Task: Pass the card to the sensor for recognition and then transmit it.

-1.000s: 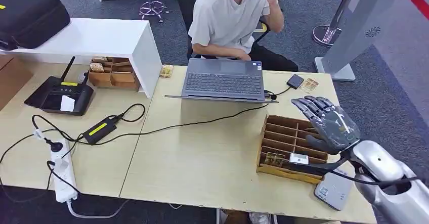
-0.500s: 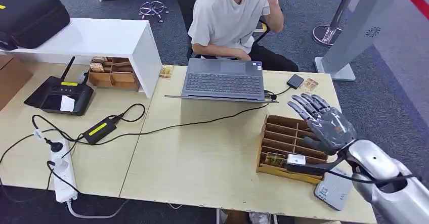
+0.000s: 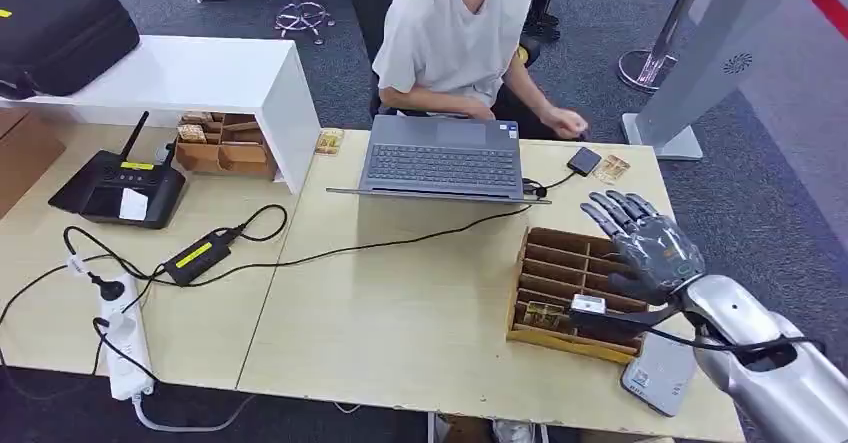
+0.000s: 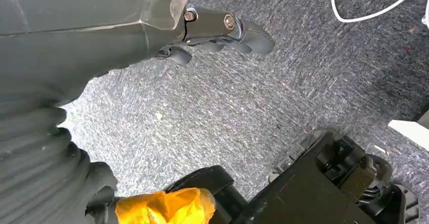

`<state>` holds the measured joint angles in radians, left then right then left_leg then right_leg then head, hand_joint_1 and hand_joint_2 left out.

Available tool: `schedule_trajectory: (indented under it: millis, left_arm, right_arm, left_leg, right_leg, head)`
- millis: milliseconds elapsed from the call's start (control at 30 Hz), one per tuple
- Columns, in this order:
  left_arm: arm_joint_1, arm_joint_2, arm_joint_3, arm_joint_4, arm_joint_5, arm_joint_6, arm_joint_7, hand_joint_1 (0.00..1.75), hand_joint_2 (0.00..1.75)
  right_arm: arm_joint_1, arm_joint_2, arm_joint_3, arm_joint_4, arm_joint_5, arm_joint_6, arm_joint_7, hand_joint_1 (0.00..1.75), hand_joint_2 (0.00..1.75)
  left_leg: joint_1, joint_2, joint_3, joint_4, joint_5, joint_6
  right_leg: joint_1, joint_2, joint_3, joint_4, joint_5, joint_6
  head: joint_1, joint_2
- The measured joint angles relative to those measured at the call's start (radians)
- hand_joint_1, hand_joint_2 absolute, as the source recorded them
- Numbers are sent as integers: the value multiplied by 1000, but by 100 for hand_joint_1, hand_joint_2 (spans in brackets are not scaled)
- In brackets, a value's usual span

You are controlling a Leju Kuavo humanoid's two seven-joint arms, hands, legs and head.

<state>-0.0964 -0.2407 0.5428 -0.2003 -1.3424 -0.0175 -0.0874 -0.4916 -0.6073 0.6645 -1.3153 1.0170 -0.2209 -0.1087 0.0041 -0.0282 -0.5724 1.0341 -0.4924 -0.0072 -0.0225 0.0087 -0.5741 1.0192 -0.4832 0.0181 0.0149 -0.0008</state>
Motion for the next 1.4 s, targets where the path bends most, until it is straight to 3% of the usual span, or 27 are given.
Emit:
schedule_trajectory:
  millis: [633,667,1400]
  left_arm:
    - [-1,-1,0,0,-7,0,3,0,175]
    - [-1,-2,0,0,-8,0,3,0,175]
    - [-2,-2,0,0,-13,-2,3,0,175]
  right_arm:
    - [-12,37,-27,112,55,-92,21,5,175]
    - [-12,39,-29,114,61,-95,21,175,175]
    - [-5,60,-61,127,37,-107,-4,175,175]
  left_leg:
    - [0,0,0,0,0,0]
    - [0,0,0,0,0,0]
    - [0,0,0,0,0,0]
  right_leg:
    - [0,0,0,0,0,0]
    - [0,0,0,0,0,0]
    - [0,0,0,0,0,0]
  head:
    - [0,0]
    - [0,0]
    - [0,0]
